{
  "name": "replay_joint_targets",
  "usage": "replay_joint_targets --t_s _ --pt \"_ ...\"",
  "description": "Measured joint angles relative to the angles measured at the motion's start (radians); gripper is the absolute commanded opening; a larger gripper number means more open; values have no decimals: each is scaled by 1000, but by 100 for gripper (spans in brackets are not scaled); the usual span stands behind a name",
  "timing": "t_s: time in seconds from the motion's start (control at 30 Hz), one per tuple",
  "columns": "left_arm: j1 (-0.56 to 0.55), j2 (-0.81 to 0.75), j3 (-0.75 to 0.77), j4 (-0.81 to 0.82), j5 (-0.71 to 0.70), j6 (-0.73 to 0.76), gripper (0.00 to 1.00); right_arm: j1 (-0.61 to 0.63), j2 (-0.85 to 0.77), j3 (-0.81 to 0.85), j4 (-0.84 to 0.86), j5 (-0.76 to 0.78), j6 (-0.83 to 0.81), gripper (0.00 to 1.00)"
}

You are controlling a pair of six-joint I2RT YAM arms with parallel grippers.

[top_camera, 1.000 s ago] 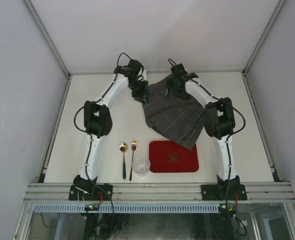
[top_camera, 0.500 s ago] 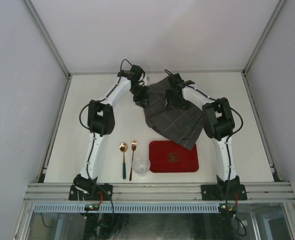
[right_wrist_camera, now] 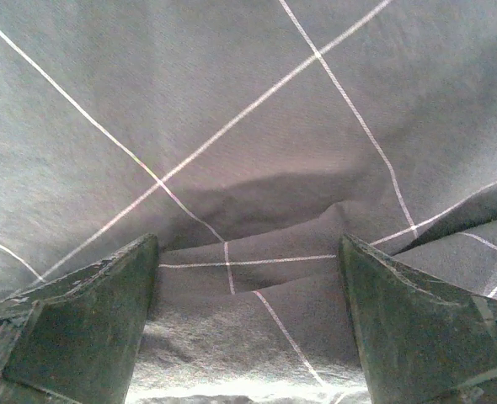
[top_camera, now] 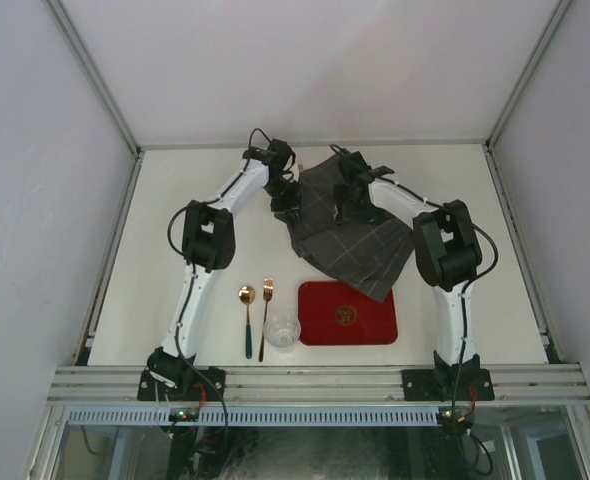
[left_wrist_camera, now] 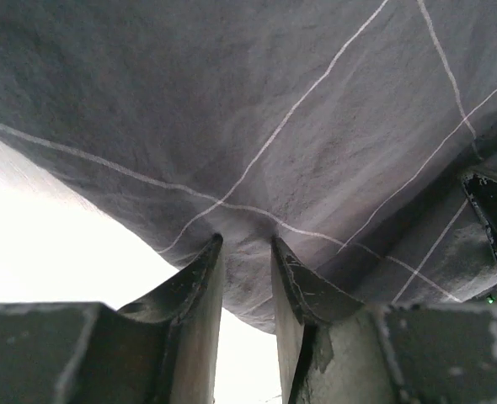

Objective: Set the dinner table for one person
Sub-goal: Flatten out the napkin at the center of the board.

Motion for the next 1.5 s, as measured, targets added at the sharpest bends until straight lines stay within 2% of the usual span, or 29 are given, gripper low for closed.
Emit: replay_joint_targets --t_s 0.17,0.3,0.5,0.77,1.0,1.2,1.5 --pt "-1 1 4 -13 8 -2 31 -2 -47 -68 1 13 6 87" --pt "1 2 -2 -11 34 -26 22 -15 -82 -120 4 16 14 87" --pt "16 -2 -41 16 66 -84 19 -42 -112 -156 3 14 21 87" --pt "51 -52 -159 88 99 -143 14 -76 -112 -158 2 8 25 88" --pt "77 -148 -333 166 86 -163 12 -87 -50 -91 -11 14 25 96" --pt "132 -251 -517 246 69 -204 12 -88 -6 -38 -15 15 26 98" --pt "229 -333 -657 323 50 -255 12 -108 20 -3 -24 9 24 99"
